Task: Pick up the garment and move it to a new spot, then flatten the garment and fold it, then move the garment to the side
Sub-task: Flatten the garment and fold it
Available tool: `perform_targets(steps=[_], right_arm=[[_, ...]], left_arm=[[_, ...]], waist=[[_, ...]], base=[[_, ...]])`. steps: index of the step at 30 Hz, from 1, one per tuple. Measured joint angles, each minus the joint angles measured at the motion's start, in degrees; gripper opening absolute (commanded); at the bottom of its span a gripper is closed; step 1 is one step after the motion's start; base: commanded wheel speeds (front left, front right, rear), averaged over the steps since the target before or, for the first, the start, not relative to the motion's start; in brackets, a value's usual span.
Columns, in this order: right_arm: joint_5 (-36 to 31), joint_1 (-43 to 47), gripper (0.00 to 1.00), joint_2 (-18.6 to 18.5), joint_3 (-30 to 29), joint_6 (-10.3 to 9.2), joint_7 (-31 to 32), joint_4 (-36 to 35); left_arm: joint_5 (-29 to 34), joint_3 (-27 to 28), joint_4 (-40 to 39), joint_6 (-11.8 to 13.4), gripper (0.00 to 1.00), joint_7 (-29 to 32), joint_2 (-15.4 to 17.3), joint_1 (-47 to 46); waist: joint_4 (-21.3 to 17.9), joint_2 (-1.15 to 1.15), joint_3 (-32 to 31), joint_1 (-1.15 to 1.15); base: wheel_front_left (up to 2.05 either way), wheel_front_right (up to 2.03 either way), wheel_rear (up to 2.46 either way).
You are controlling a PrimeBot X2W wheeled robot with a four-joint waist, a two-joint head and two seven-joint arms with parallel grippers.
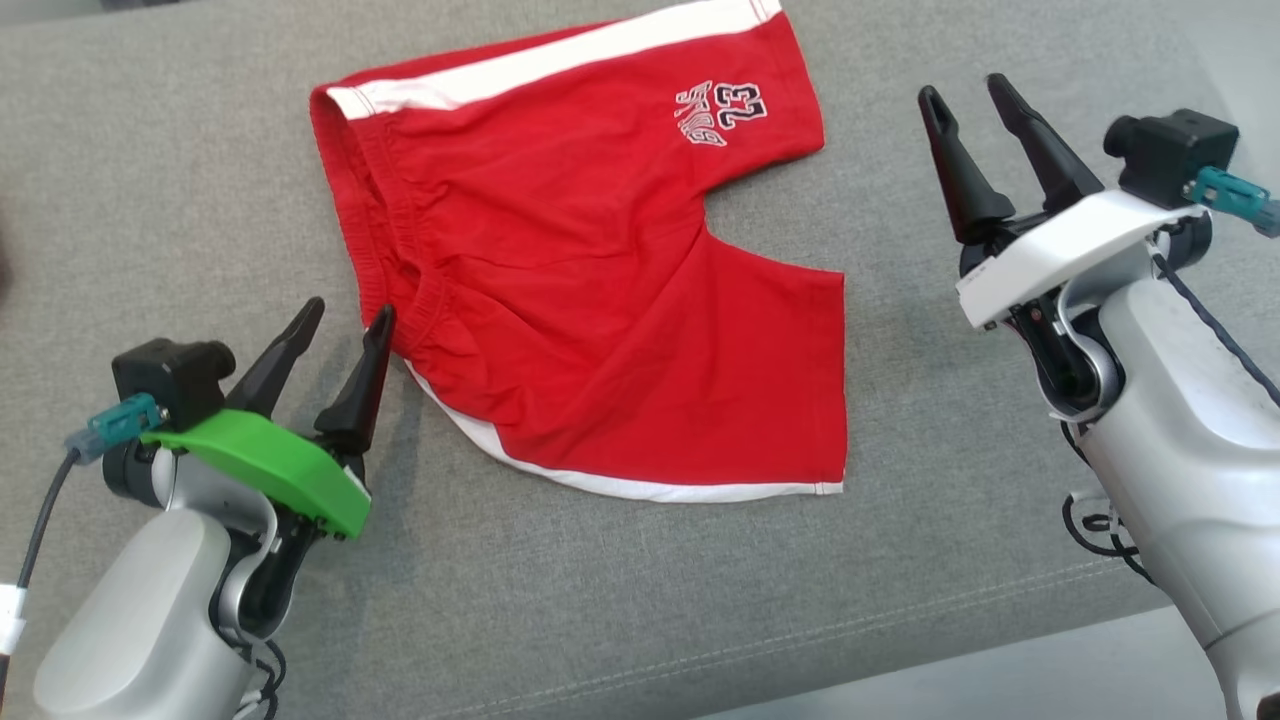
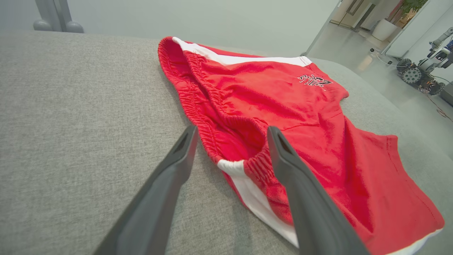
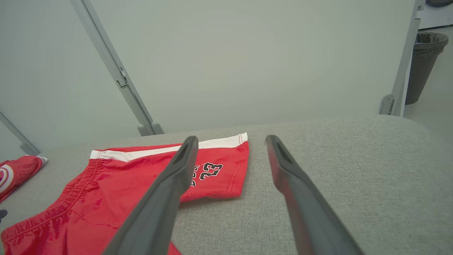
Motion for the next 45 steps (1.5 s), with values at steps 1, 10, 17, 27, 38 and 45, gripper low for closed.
perform_targets(steps=[1, 10, 17, 27, 38, 45], right_arm=[[0.01, 0.71, 1.0, -0.11, -0.69, 0.0, 0.0, -0.71], [0.45, 7.55, 1.0, -1.0, -4.02, 0.0, 0.0, -5.79], [0.38, 10.19, 1.0, -0.91, -4.69, 0.0, 0.01, -8.44], [-0.73, 13.89, 1.0, -1.33, -5.86, 0.0, 0.01, -11.74], [-0.81, 15.63, 1.0, -1.09, -5.91, 0.0, 0.0, -14.94], [-1.24, 16.11, 1.0, -1.16, -5.98, 0.0, 0.0, -16.34]], left_arm=[[0.66, -0.27, -0.48, -0.01, 1.0, 0.01, 0.49, 0.44], [5.59, -5.03, -2.77, -0.44, 1.0, 2.12, 4.9, 3.21], [6.69, -6.38, -2.99, -0.44, 1.0, 2.91, 5.83, 3.19], [13.26, -9.01, -1.38, -0.45, 1.0, 3.94, 8.59, 0.29], [13.96, -9.91, 0.99, -0.45, 1.0, 4.46, 8.26, -1.85], [15.73, -11.09, 2.78, -0.51, 1.0, 5.47, 8.14, -3.8]], waist=[[0.01, 0.0, -0.62, 0.0], [-0.35, 0.0, -4.32, 0.0], [-1.23, 0.0, -4.86, 0.0], [-2.51, 0.0, -4.84, 0.0], [-3.87, 0.0, -3.71, 0.0], [-4.82, 0.0, -2.37, 0.0]], base=[[0.0, 0.0, 0.0], [0.0, 0.0, 0.0], [0.0, 0.0, 0.0], [0.0, 0.0, 0.0], [0.0, 0.0, 0.0], [0.0, 0.0, 0.0]])
